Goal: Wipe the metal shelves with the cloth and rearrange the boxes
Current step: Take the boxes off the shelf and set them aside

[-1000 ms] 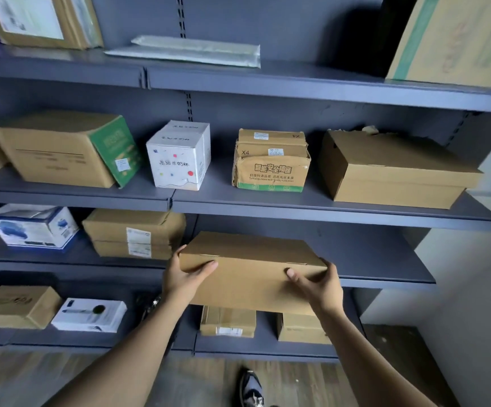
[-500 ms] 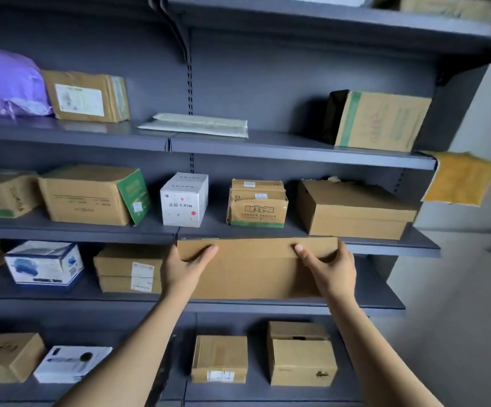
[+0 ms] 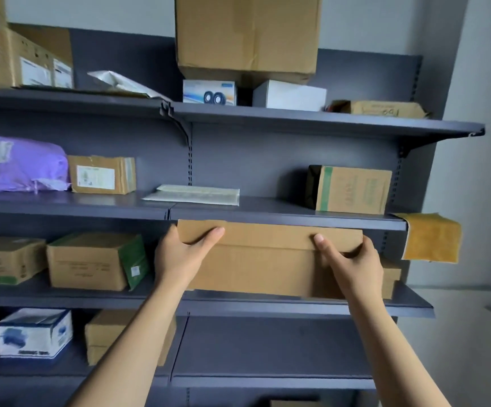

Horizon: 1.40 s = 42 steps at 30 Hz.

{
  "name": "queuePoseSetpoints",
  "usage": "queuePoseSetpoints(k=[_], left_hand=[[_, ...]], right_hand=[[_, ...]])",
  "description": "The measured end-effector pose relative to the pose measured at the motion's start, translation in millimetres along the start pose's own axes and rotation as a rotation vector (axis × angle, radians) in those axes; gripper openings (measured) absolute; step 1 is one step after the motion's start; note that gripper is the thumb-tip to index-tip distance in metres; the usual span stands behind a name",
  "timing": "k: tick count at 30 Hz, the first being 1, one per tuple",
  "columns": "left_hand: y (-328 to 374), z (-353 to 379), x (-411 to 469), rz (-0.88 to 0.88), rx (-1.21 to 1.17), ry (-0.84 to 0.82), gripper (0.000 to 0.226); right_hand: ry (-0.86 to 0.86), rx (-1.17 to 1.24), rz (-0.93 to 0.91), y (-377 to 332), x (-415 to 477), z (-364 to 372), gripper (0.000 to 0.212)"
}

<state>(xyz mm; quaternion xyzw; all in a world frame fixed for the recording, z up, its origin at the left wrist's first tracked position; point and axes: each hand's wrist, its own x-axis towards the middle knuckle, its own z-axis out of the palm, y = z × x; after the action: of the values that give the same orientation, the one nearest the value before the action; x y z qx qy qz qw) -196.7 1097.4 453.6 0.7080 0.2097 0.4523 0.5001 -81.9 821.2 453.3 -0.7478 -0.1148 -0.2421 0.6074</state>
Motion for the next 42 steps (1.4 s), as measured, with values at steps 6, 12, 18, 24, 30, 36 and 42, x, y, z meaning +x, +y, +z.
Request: queuePoseSetpoints(k=[6, 12, 18, 24, 30, 36, 42], left_hand=[[53.6, -5.5, 15.7, 0.121, -0.017, 0.059, 0.076], [66.4, -1.6, 41.3, 0.138, -0.057, 0.104, 0.076], [67.1, 13.2, 77.4, 0.177, -0.106, 0.13, 0.087], [59.8, 35.0, 121.9, 0.221, -0.135, 0.133, 0.08], [40.9, 72.0, 179.6, 0.19, -0.12, 0.101, 0.057], [3.3, 111.5, 221.2, 0.153, -0.124, 0.049, 0.051], [-22.3, 133.3, 246.1, 0.125, -0.1, 0.032, 0.055]], right_hand=[[0.038, 0.131, -0.107, -33.3, 19.2, -8.6, 0.071], [0.054, 0.128, -0.165, -48.3, 47.6, 9.3, 0.092], [0.054, 0.128, -0.21, -53.2, 85.6, 33.6, 0.086], [0.074, 0.168, -0.232, -49.1, 127.3, 64.5, 0.083], [0.031, 0.159, -0.225, -29.5, 180.4, 115.5, 0.07], [-0.046, 0.187, -0.187, 2.3, 215.6, 152.4, 0.06], [-0.067, 0.165, -0.16, 27.7, 233.4, 174.1, 0.052]])
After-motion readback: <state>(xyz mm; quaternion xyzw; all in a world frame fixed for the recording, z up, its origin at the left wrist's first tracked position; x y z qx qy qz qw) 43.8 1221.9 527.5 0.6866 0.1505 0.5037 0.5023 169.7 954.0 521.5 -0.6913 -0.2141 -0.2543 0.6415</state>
